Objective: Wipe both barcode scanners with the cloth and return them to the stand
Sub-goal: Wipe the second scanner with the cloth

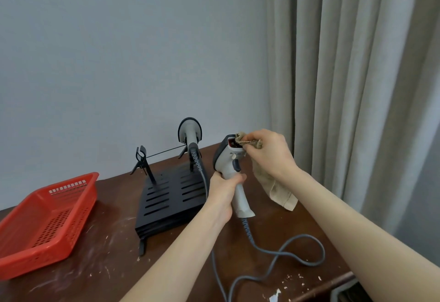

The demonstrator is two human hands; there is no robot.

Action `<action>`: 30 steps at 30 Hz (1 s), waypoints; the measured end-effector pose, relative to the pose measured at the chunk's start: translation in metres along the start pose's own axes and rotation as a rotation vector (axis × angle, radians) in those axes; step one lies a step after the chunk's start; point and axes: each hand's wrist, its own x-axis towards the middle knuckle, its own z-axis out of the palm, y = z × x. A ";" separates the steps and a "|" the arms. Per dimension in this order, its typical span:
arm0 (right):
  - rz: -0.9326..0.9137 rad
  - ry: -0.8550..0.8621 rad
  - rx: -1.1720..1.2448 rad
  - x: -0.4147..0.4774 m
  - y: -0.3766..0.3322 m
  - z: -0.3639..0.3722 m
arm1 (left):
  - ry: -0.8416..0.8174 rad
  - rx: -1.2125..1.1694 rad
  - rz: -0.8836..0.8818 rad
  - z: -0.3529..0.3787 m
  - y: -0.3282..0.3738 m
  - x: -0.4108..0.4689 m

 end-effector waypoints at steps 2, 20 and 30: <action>-0.001 -0.016 -0.068 -0.002 0.000 -0.001 | 0.022 0.003 0.011 0.000 -0.003 0.000; 0.107 -0.068 -0.021 -0.010 -0.001 0.008 | 0.042 0.005 -0.060 -0.006 -0.020 -0.009; 0.086 -0.212 0.269 -0.013 -0.007 0.008 | 0.019 -0.034 -0.079 -0.007 -0.021 -0.007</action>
